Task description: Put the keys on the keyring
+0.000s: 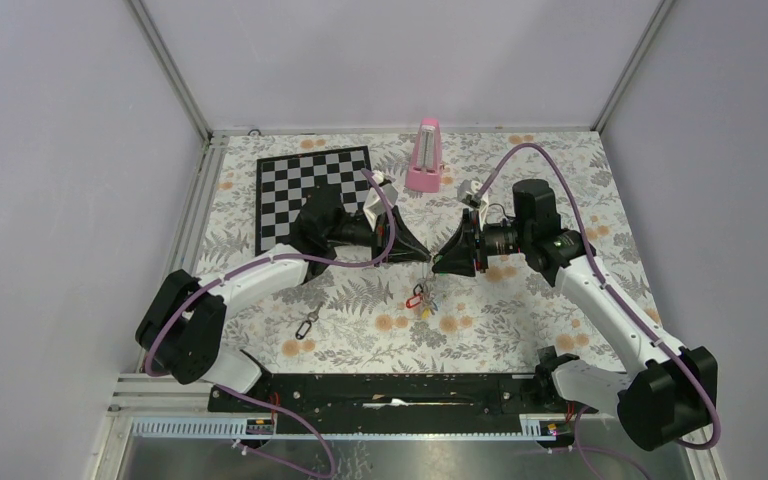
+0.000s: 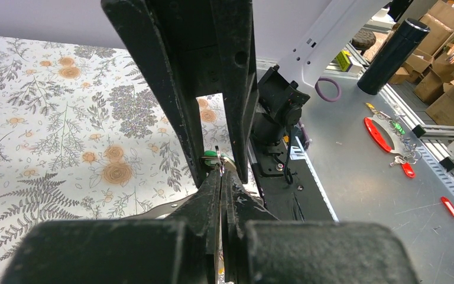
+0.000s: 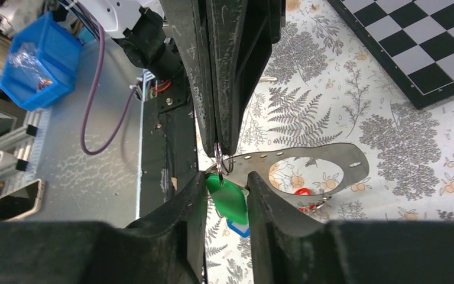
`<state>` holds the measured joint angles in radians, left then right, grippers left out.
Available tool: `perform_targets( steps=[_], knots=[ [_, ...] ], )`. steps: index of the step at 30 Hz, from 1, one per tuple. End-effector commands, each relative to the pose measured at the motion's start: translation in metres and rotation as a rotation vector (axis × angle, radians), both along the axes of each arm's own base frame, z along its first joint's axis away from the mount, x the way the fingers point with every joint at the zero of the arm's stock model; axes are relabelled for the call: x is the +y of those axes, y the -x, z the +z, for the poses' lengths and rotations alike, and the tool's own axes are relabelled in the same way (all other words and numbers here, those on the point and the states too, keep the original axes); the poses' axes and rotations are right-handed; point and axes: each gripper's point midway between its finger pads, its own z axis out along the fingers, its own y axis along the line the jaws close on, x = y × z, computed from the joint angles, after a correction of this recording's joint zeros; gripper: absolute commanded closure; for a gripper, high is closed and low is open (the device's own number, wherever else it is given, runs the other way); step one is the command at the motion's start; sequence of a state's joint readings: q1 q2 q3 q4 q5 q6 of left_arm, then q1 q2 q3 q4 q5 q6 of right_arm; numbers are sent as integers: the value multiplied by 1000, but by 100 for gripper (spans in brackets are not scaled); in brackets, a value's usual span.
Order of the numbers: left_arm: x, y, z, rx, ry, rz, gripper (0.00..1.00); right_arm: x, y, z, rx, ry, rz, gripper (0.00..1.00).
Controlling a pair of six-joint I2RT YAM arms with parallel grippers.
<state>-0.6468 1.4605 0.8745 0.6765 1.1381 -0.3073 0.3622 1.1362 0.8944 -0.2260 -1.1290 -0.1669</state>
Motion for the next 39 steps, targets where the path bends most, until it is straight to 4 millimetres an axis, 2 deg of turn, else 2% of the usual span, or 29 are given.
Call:
perform_targets(
  steps=[1,11,18,23,28,35,39],
  knots=[
    [-1,0,9,-71,41,-8,100,4,-1,22,-51,-35,20,75],
    [1,-5,-8,-120,-14,14,100,1,-3,37,-79,-9,-3,99],
    [2,-3,-4,-128,-8,7,100,-8,-6,20,-111,77,-43,100],
    [3,-1,2,-134,0,0,100,-15,-6,6,-130,124,-67,84],
    [3,0,6,-138,5,-2,100,-17,-7,9,-163,131,-79,68],
    [4,-2,8,-150,-12,3,100,-15,-8,24,-205,109,-59,63],
    [3,-2,8,-147,-14,7,100,-10,-6,25,-184,81,-34,58]
  ],
)
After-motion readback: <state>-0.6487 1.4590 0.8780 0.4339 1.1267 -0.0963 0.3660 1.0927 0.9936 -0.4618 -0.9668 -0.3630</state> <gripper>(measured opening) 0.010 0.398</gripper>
